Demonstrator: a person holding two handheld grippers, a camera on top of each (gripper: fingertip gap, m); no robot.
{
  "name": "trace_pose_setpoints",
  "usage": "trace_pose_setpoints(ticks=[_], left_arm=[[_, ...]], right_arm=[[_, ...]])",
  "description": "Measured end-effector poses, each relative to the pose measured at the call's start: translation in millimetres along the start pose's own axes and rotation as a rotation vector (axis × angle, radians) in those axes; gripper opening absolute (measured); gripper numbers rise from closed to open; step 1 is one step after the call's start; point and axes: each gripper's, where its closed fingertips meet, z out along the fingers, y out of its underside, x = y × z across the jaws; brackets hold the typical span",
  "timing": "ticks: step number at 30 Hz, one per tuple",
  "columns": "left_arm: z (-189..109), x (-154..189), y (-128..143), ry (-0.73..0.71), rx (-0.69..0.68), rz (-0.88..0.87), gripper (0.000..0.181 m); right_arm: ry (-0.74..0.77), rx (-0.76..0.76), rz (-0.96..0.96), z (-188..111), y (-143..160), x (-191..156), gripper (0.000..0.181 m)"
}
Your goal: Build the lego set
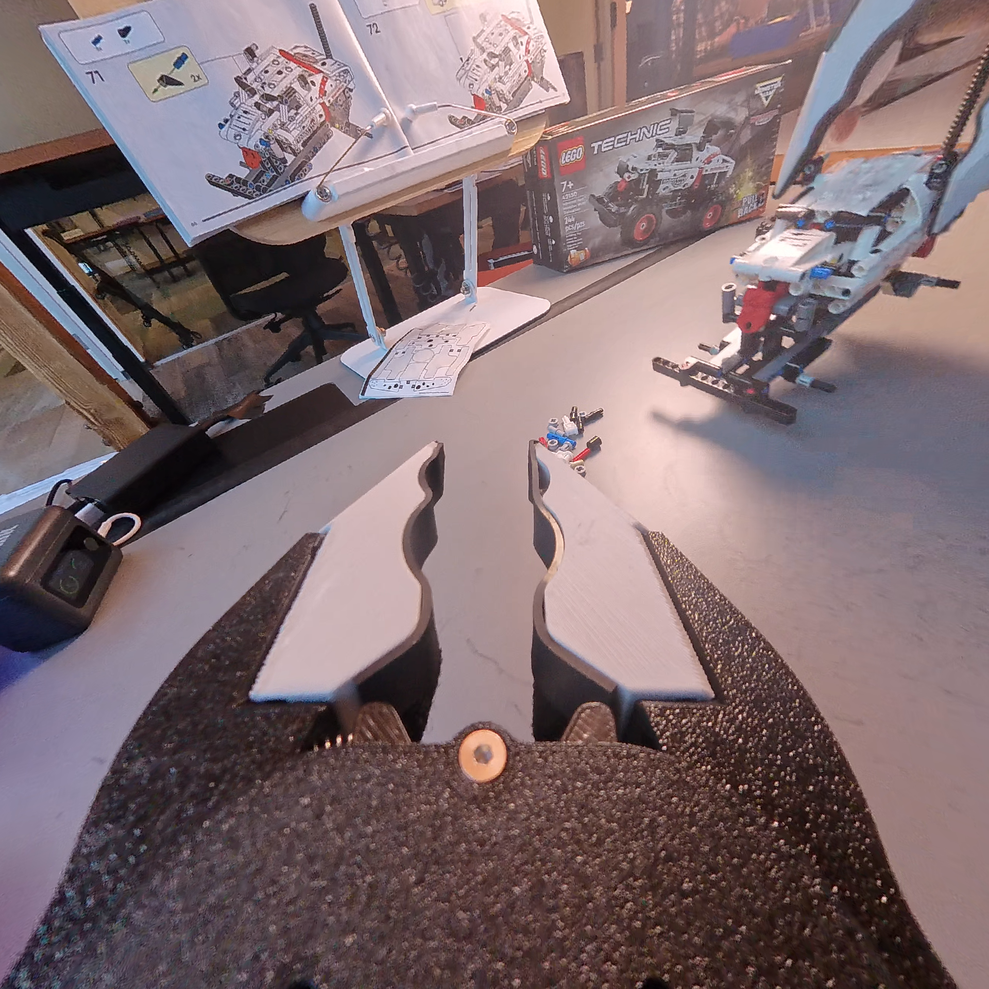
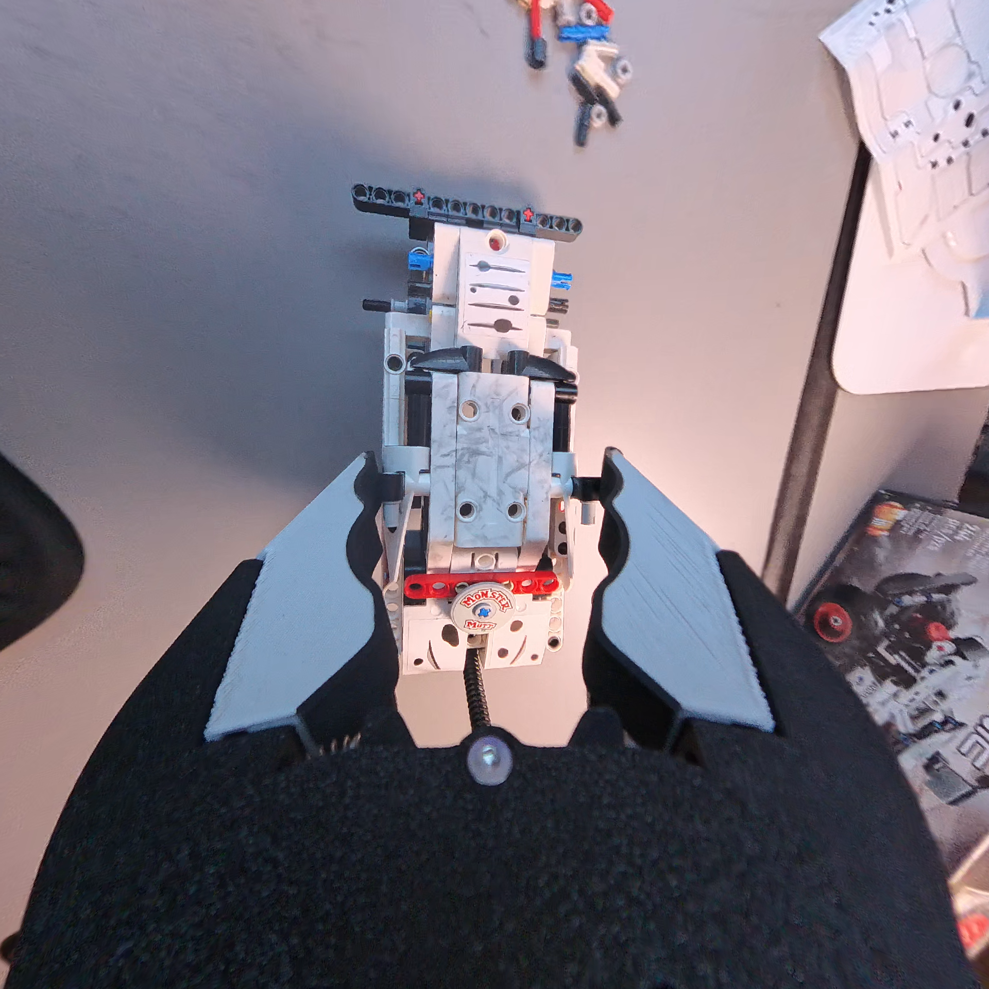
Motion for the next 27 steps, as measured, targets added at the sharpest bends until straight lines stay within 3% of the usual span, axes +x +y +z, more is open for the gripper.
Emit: trace_pose_setpoints(ticks=[8,12,18,22,27], left_arm=[[1,1,5,-0.021,-0.034,0.04,0.031],[2,0,7,-0.033,-0.046,0.041,0.031],[2,-3,7,-0.03,-0.047,0.015,0.032],[0,-6,6,-0.029,-0.039,-0.014,0.032],[-3,-14,2,-0.036,-0.013,-0.079,0.032]], right_arm=[[0.021,-0.084,-0.003,16,28,67,0.083],[0.051,-0.192,-0.015,33,53,84,0.085],[0.113,-0.186,0.012,25,49,91,0.089],[0.2,0.049,0.108,-17,10,94,0.088],[0.386,0.647,0.337,-80,-69,86,0.065]])
